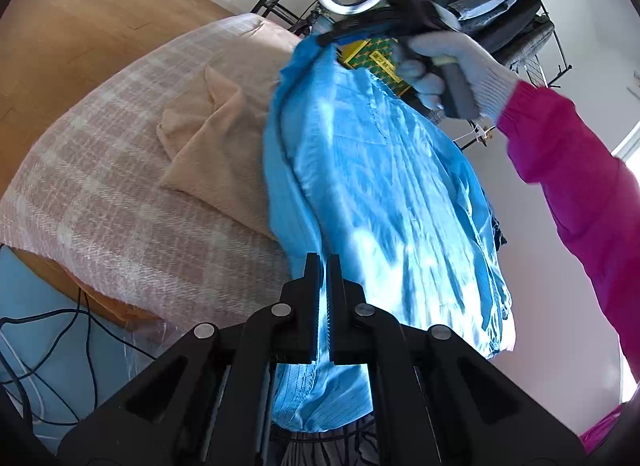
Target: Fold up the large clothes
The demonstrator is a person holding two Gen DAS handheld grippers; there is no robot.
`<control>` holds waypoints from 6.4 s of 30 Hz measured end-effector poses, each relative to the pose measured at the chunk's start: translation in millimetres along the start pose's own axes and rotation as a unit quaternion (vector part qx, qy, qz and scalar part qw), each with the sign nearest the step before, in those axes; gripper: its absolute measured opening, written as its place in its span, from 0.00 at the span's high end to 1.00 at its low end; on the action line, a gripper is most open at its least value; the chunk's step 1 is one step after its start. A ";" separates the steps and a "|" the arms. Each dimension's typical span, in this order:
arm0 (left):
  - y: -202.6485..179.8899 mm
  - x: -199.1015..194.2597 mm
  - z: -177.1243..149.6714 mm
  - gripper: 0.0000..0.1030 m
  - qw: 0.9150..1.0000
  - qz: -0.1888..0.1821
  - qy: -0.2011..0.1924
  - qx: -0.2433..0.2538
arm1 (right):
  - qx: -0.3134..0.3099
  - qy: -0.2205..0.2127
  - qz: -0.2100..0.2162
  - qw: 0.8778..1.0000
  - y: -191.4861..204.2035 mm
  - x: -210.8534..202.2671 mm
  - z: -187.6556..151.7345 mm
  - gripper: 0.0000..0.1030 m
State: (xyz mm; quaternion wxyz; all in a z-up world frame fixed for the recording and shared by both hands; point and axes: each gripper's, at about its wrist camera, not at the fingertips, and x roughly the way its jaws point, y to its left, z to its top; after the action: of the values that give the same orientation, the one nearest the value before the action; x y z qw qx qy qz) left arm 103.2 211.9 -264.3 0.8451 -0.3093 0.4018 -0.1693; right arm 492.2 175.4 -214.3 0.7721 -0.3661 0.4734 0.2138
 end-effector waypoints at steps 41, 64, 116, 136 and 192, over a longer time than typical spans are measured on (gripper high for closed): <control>45.2 -16.1 -18.3 0.54 0.996 0.045 -0.010 -0.082 | 0.069 0.069 0.077 0.992 20.1 83.9 30.6 0.71; 4.5 35.4 -2.2 0.95 0.998 0.041 0.039 0.025 | 0.240 -0.064 0.112 0.962 -122.2 -17.8 -111.9 1.00; 108.2 49.8 -108.9 0.30 0.928 -0.233 -0.010 -0.292 | 0.197 -0.024 0.272 0.942 24.4 -98.5 -181.2 0.48; 0.1 -20.9 -72.3 0.97 0.983 -0.126 -0.059 -0.119 | 0.233 -0.038 0.264 0.935 9.1 -90.0 -131.7 0.33; -234.3 66.4 -95.7 0.99 0.940 0.002 0.121 0.318 | 0.578 -0.109 0.281 0.758 -185.9 -5.4 -328.9 1.00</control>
State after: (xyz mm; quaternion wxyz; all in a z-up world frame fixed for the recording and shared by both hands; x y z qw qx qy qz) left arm 60.5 -36.6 -194.6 0.8447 -0.0008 0.4272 -0.3223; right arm 426.6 -196.1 -235.4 0.7886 0.3251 0.5015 0.1447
